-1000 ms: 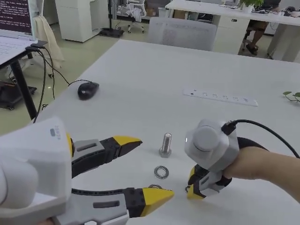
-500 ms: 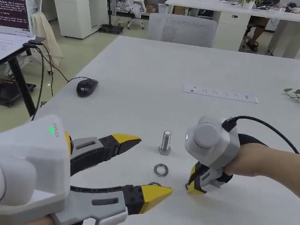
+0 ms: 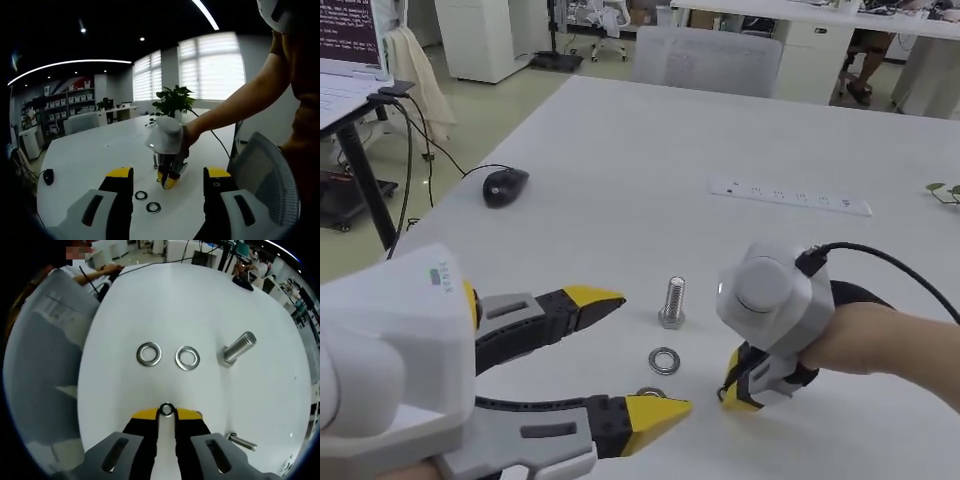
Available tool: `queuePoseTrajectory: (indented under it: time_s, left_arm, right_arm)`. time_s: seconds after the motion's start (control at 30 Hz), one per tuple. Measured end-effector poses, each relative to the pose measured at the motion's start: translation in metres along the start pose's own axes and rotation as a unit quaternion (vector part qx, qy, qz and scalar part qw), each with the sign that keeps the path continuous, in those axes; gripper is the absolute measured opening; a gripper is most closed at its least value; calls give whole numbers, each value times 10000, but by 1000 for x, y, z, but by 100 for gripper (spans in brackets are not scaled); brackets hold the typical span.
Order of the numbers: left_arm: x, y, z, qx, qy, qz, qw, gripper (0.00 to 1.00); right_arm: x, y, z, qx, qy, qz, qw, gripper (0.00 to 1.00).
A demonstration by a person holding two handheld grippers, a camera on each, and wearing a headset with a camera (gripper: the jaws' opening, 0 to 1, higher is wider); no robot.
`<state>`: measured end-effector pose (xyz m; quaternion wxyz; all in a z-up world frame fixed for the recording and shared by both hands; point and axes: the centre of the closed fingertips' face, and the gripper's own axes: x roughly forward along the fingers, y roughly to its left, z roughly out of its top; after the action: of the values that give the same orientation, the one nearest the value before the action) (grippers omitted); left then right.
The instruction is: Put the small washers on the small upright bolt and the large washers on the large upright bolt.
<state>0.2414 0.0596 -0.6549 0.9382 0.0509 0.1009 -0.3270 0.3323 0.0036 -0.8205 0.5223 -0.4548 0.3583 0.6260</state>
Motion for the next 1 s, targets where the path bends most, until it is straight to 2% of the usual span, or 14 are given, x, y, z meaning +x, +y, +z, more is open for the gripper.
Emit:
queuePoseTrajectory:
  time_s: [0.2,0.4,0.57,0.7,0.87,1.0]
  left_arm:
    - [3,1,0,24,28,-24,10000,56]
    - [9,-1,2,31,25,-73,10000,56]
    - [10,-2,3,36,23,-103,9999,56]
    - [11,-1,2,23,74,-96,9999,55]
    - [12,-1,1,9,92,-106,9999,55]
    - [13,2,1,-20,106,-77,9999,55]
  right_arm:
    - [-24,-9,-7,62,-58,-129,9999,12]
    - [-53,-32,-20,115,-53,-416,9991,12]
    - [-71,-48,-34,194,19,-593,9980,12]
    - [-83,-63,-37,277,20,-761,9967,12]
    - [-89,-74,-35,318,20,-841,9959,12]
    - [-86,-80,-32,297,28,-825,9961,12]
